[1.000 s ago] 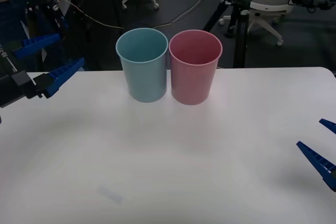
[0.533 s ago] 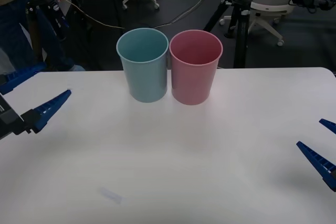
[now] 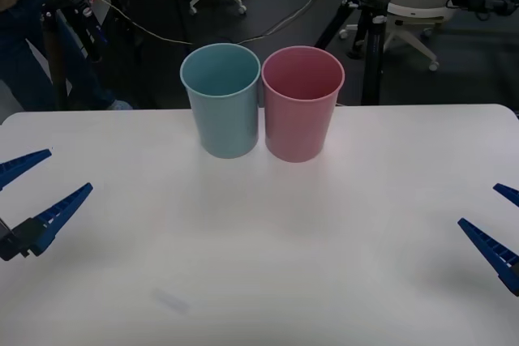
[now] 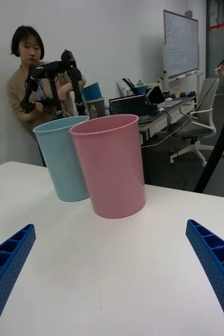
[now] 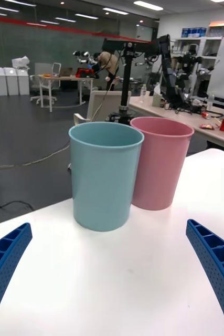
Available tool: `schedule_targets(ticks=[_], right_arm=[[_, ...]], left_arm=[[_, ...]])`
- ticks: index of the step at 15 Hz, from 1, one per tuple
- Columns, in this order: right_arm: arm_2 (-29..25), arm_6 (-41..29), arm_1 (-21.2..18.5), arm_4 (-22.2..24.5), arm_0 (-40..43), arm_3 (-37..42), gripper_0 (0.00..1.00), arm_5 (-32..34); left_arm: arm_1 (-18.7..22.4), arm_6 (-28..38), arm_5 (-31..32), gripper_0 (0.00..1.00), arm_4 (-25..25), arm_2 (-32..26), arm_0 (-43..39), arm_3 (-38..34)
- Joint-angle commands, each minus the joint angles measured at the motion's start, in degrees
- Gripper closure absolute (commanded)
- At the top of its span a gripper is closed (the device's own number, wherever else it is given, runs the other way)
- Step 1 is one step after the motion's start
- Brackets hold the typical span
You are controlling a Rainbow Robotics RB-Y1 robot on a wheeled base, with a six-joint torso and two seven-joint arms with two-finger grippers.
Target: Grasp the object on the table and drop it into the matching bin: aluminum can to the light blue bin, PET bottle to the pink bin.
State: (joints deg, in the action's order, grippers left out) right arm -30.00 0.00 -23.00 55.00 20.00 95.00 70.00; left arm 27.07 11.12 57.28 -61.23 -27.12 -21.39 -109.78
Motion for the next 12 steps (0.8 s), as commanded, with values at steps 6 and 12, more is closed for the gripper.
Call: schedule_targets(ticks=[6, 12], right_arm=[[0.0, 0.0, 0.0, 0.0, 0.0, 0.0, 0.0, 0.0], [0.0, 0.0, 0.0, 0.0, 0.0, 0.0, 0.0, 0.0]], left_arm=[[-2.5, -2.7, 1.4, 0.0, 1.4, -2.2, -7.3, -0.2], [-3.1, -3.3, 1.3, 0.0, 1.4, -1.0, -7.6, -0.2]])
